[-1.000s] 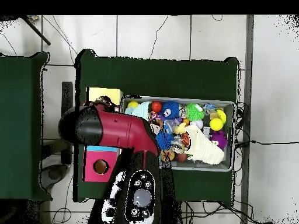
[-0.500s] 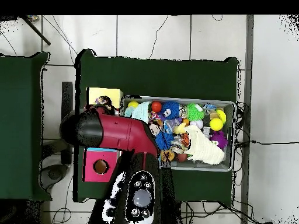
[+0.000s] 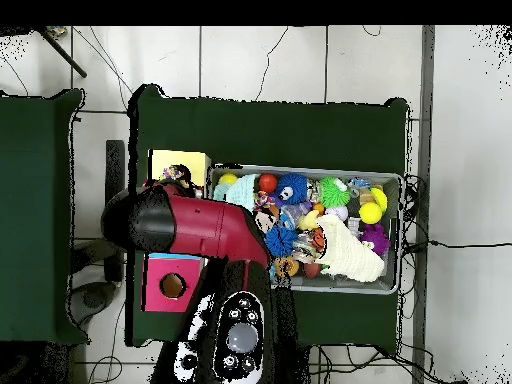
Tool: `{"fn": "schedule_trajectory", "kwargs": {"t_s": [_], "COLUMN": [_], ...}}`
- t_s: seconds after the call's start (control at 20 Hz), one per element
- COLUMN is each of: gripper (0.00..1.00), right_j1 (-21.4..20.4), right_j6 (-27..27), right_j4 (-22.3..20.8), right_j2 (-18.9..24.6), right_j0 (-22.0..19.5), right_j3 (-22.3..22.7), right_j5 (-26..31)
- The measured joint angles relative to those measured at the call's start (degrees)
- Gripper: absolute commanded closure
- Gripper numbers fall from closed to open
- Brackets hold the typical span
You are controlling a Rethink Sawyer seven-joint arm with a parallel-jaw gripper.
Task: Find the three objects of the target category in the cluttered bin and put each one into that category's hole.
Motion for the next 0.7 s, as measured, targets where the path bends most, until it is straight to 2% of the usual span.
{"fn": "schedule_trajectory", "kwargs": {"t_s": [0.7], "gripper": [1.00], "right_j1": [0.0], "right_j6": [0.0], "right_j4": [0.0], "right_j2": [1.9], "right_j0": [0.0], "right_j3": [0.0], "right_j5": [0.0]}}
